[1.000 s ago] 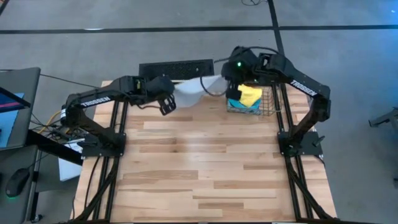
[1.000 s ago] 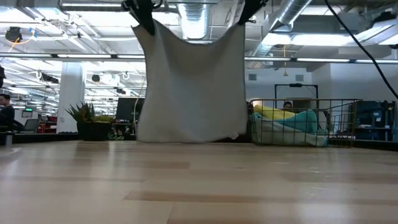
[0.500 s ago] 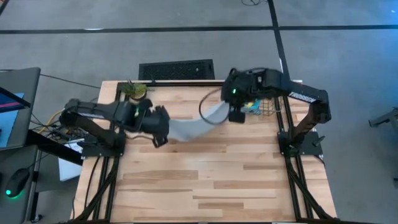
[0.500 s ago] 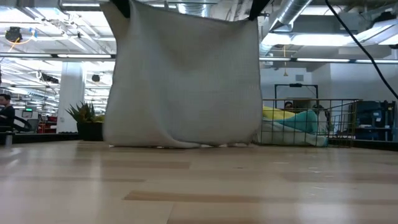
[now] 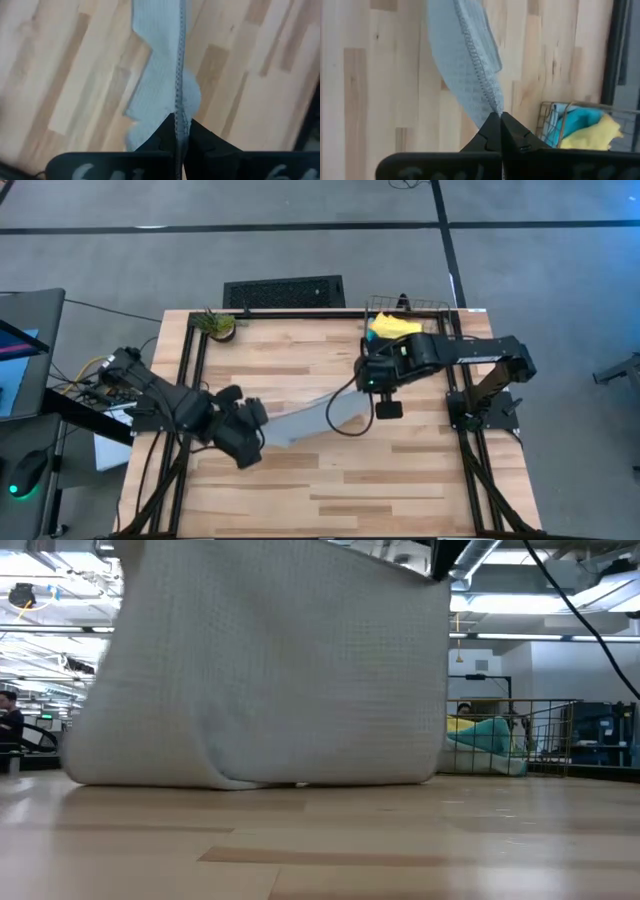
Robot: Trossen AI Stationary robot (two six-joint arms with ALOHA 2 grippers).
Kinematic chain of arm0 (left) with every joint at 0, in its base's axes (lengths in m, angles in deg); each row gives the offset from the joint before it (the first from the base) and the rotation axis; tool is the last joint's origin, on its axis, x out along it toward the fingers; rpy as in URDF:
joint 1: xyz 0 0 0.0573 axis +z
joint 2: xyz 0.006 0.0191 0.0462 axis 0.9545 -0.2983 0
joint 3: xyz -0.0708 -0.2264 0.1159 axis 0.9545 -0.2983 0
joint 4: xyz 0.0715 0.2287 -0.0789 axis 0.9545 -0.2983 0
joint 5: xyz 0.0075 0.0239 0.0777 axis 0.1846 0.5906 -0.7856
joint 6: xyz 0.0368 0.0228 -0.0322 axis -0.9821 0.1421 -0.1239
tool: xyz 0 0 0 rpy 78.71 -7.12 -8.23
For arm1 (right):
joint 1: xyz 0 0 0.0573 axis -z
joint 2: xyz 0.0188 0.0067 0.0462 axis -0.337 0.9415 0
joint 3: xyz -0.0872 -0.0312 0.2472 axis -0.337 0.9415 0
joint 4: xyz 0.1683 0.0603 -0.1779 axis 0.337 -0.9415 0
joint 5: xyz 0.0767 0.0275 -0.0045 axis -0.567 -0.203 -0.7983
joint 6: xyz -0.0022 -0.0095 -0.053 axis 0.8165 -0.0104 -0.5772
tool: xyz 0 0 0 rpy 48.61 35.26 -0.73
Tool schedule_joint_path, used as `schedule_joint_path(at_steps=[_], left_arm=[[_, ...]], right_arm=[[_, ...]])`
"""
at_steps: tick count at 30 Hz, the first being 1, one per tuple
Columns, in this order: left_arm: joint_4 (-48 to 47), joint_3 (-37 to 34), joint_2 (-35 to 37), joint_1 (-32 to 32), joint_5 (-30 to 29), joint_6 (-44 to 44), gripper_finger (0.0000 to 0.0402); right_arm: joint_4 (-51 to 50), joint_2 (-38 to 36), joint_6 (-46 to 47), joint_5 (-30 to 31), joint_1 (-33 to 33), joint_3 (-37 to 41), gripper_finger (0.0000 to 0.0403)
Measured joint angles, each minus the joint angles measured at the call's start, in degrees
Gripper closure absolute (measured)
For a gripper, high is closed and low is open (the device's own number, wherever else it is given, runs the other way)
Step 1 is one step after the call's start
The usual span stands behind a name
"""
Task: Fold microfiber towels
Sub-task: Fold the gray microfiber cloth
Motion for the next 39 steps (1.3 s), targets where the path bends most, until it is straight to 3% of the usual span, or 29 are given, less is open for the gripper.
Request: schedule_joint_path(at_steps=[7, 15, 19, 25, 32, 36, 39], left_arm=[[-8.1, 0.0, -0.6, 0.2, -2.4, 7.0, 0.0401], [-8.0, 1.2, 1.8, 1.5, -4.9, 9.1, 0.0401], [-8.5, 1.2, 2.5, 4.3, -9.2, 6.0, 0.0401], [-8.6, 1.2, 3.1, 13.9, -18.8, -2.5, 0.0401], [-8.4, 3.6, 3.5, 22.7, -28.4, -11.7, 0.0401], [-8.4, 7.4, 3.5, 23.5, -30.2, -13.5, 0.0401], [-8.4, 8.2, 3.6, 22.3, -27.0, -13.5, 0.0401]], right_arm=[[-1.5, -0.6, 0.6, 9.9, 2.2, -0.5, 0.0397], [-0.5, -5.1, 0.3, 10.8, 7.1, -0.5, 0.0397], [4.1, -7.3, -3.1, 11.0, 9.2, -0.5, 0.0397], [11.0, -7.7, -8.5, 13.2, 13.8, -0.5, 0.0397], [12.9, -8.2, -10.3, 17.4, 17.4, -0.5, 0.0397], [13.3, -9.8, -9.9, 18.3, 16.7, -0.5, 0.0397], [12.1, -10.6, -8.6, 17.8, 15.0, -0.5, 0.0397]])
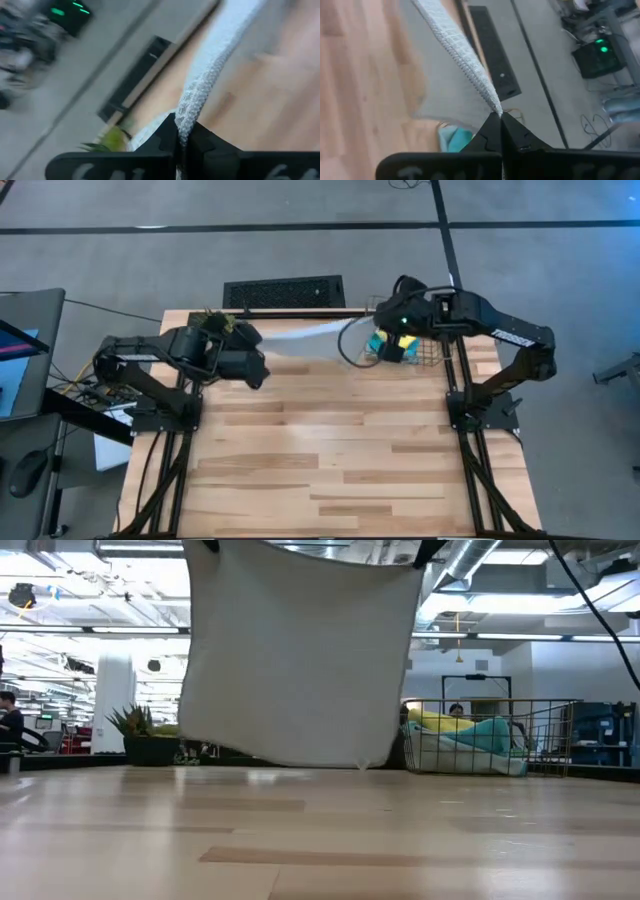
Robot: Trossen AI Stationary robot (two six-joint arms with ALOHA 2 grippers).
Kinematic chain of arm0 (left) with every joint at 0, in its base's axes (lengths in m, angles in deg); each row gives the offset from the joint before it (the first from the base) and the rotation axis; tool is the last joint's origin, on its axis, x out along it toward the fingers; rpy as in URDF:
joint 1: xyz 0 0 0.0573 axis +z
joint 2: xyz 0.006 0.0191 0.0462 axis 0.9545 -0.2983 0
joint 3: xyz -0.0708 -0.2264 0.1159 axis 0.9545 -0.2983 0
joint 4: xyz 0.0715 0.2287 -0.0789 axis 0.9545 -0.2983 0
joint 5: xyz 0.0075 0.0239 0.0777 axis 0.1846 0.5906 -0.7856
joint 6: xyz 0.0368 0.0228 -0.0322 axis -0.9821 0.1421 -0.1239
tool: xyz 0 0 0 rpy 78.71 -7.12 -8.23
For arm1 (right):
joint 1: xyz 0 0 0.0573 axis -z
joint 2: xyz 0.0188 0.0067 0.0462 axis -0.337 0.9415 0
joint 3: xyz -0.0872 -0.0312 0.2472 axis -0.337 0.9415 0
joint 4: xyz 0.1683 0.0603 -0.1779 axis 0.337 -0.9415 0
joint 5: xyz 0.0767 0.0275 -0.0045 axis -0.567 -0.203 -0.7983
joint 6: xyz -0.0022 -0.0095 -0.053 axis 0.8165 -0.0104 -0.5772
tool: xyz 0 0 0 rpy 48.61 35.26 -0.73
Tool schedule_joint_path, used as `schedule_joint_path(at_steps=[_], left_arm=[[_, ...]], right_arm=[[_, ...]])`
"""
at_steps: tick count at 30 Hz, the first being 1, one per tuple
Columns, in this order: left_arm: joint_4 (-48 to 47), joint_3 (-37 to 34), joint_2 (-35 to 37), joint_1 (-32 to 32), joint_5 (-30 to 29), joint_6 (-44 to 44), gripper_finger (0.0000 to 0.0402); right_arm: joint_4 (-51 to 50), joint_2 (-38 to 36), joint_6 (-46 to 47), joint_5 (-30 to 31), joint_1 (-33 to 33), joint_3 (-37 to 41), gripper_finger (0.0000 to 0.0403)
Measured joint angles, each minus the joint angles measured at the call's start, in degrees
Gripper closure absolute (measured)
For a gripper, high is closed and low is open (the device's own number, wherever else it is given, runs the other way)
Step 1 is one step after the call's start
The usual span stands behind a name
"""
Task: Fold microfiber towels
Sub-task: Fold the gray microfiber cloth
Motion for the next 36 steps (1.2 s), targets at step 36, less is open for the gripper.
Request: schedule_joint_path(at_steps=[36], left_arm=[[31.0, -32.7, -0.4, -24.6, 30.9, 27.3, 0.0401]], right_arm=[[7.2, 0.3, 30.0, -16.9, -24.6, 29.4, 0.0395]])
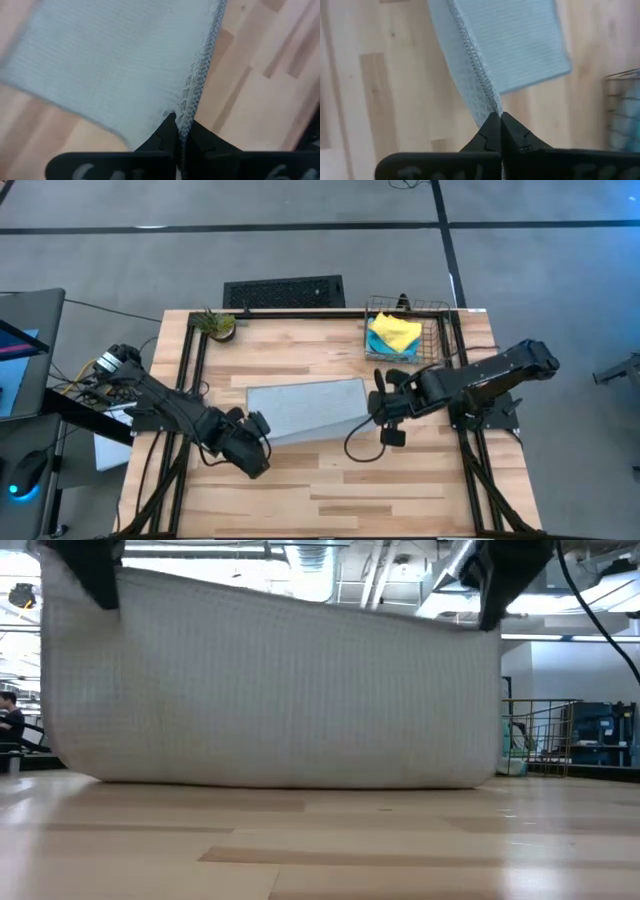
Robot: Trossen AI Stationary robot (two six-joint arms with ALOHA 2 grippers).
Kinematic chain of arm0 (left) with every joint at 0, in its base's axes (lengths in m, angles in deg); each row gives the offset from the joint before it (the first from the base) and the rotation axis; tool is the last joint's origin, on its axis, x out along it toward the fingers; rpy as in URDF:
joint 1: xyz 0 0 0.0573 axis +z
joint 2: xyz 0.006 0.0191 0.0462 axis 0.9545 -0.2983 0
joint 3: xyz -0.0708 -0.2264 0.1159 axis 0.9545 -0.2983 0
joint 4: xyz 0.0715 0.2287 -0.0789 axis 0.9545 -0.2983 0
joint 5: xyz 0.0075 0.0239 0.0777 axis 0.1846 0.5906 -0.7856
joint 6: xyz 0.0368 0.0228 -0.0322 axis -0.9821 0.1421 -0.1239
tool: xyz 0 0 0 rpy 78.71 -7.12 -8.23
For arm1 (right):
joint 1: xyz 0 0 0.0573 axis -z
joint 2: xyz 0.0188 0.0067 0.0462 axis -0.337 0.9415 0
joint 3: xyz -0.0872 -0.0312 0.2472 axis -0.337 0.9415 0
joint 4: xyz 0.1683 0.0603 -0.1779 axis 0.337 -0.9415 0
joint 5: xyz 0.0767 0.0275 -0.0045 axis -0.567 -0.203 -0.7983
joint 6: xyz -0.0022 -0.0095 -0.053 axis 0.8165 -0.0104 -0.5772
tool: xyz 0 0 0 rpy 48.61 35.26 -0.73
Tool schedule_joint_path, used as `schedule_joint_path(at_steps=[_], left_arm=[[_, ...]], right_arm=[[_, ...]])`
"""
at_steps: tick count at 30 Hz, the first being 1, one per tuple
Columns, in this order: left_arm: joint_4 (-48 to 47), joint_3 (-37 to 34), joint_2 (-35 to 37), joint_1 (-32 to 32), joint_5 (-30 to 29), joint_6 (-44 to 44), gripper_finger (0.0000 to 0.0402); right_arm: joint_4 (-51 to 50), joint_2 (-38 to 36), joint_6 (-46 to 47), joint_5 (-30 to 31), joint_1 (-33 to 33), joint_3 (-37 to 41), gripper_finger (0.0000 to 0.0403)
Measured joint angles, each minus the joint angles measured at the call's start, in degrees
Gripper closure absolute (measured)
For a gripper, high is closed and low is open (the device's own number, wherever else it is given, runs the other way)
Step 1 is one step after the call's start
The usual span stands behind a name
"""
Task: Fold microfiber towels
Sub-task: Fold the gray microfiber cloth
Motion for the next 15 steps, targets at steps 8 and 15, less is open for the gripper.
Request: schedule_joint_path(at_steps=[8, 15], left_arm=[[13.1, -8.2, 0.0, -2.5, 3.2, 3.5, 0.0401], [14.6, -11.2, 0.0, -2.9, 3.6, 5.9, 0.0401]], right_arm=[[11.8, 0.0, 5.8, -5.6, -2.3, 9.5, 0.0395], [16.8, 0.0, 6.8, -5.5, -1.3, 14.0, 0.0395]])
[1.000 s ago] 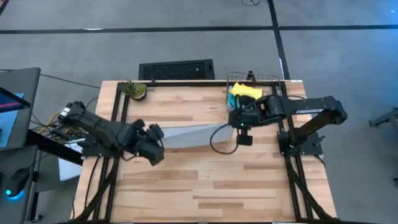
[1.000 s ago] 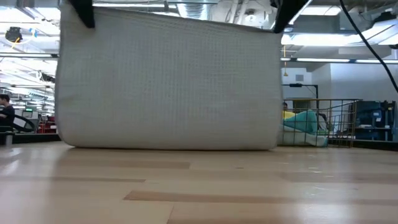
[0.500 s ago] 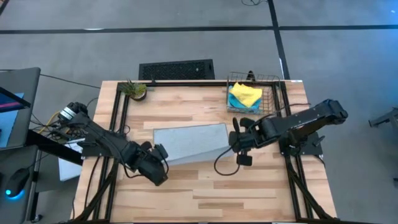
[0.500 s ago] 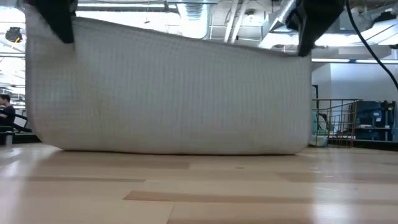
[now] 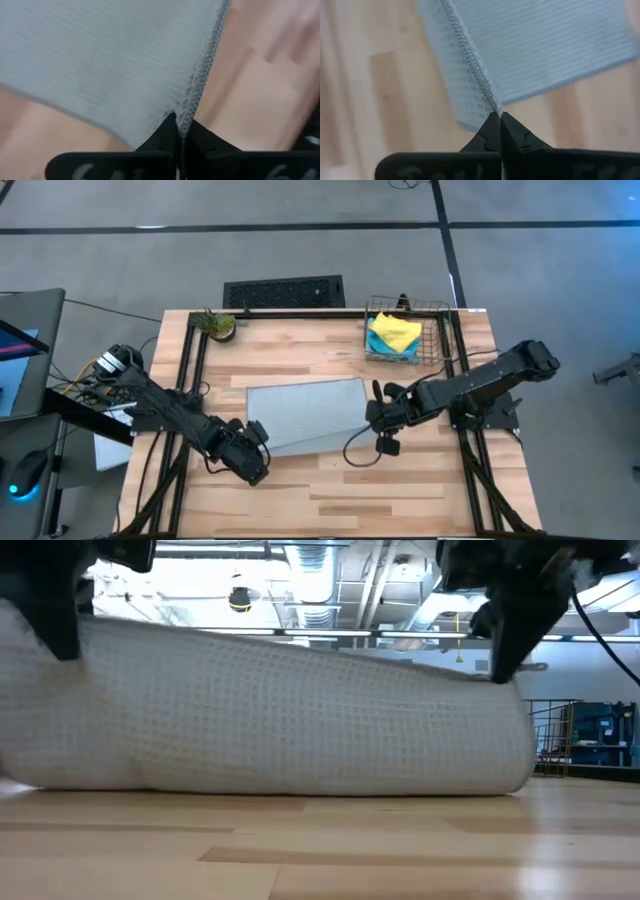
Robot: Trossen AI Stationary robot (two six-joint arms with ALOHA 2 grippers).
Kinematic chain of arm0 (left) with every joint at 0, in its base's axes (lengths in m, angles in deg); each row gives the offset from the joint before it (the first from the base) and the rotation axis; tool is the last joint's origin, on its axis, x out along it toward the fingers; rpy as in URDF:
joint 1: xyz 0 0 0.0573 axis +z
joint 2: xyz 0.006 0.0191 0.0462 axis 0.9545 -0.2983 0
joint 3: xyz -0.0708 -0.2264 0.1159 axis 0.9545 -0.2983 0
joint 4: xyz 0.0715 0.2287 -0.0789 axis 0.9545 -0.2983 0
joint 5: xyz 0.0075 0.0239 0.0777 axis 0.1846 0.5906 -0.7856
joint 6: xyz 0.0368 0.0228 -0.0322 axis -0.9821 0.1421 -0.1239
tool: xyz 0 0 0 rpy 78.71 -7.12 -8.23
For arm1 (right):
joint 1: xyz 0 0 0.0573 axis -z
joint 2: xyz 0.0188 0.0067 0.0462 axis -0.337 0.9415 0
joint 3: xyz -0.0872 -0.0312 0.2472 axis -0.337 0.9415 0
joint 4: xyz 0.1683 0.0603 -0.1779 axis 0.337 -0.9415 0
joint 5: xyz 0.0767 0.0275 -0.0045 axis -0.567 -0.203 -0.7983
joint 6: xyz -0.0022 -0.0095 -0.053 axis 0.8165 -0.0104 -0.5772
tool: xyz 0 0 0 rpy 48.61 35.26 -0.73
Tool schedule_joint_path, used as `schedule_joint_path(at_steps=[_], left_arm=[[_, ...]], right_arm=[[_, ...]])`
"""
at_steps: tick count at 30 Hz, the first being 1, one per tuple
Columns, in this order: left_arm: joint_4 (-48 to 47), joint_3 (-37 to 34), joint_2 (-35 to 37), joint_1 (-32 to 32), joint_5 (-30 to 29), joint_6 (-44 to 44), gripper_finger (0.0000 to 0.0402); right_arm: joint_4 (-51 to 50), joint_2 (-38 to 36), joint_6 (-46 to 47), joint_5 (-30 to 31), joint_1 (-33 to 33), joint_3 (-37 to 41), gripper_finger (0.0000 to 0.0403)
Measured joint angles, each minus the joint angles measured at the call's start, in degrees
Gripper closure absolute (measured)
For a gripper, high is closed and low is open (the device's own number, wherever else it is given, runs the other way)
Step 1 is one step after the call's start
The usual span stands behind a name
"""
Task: Fold microfiber towels
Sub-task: Fold the gray microfiber cloth
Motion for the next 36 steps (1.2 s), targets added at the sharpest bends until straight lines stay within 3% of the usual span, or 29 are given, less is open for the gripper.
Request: schedule_joint_path(at_steps=[5, 11, 19, 27, 36], left_arm=[[-7.3, 0.0, 0.0, 3.1, -4.1, 0.3, 0.0401], [-15.4, 0.0, 0.0, 9.3, -7.8, -0.8, 0.0401], [-16.6, 0.0, 0.0, 17.5, -9.5, -7.8, 0.0401], [-15.8, 0.0, 0.0, 22.1, -6.9, -13.2, 0.0401], [-15.9, 0.0, 0.0, 23.1, -6.8, -13.3, 0.0401]], right_arm=[[1.2, 0.0, -3.9, 5.2, 4.8, 0.1, 0.0395], [4.0, 0.0, -8.3, 6.5, 12.8, 0.1, 0.0395], [8.2, 0.0, -13.1, 6.3, 21.8, 0.2, 0.0395], [10.6, 0.0, -15.6, 2.3, 24.2, 4.3, 0.0395], [15.0, 0.0, -16.0, 2.3, 24.5, 6.9, 0.0393]])
